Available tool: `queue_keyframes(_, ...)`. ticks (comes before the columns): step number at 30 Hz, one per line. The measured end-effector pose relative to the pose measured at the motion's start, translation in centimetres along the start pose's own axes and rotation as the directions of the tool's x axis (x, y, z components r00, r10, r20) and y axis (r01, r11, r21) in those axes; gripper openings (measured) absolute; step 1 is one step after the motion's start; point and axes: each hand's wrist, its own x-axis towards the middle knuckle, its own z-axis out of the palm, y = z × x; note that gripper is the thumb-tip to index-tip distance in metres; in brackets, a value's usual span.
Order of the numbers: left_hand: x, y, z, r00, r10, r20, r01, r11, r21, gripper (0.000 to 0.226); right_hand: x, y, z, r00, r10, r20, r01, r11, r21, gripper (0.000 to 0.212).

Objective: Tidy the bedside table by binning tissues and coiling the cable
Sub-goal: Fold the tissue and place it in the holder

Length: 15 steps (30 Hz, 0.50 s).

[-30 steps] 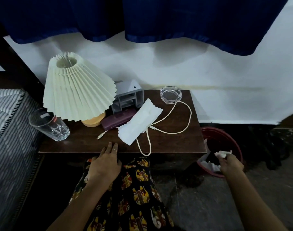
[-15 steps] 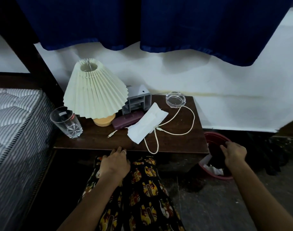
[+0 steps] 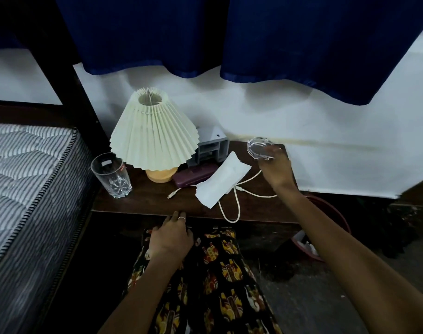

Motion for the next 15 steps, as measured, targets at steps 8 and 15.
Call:
queue_keyframes(8, 1.8, -0.1, 0.0, 0.998, -0.012, 0.065, 0.012, 1.000, -0.008, 0.060, 4.4, -2.3, 5.2, 0.937, -0.227, 0.266, 0.308, 0.895, -0.322, 0.043)
queue_keyframes(15, 3.3, 1.1, 0.7, 0.992, 0.029, 0.120, -0.034, 0.999, 0.039, 0.062, 8.1, -1.0, 8.6, 0.872, -0.247, 0.423, 0.410, 0.840, -0.355, 0.059)
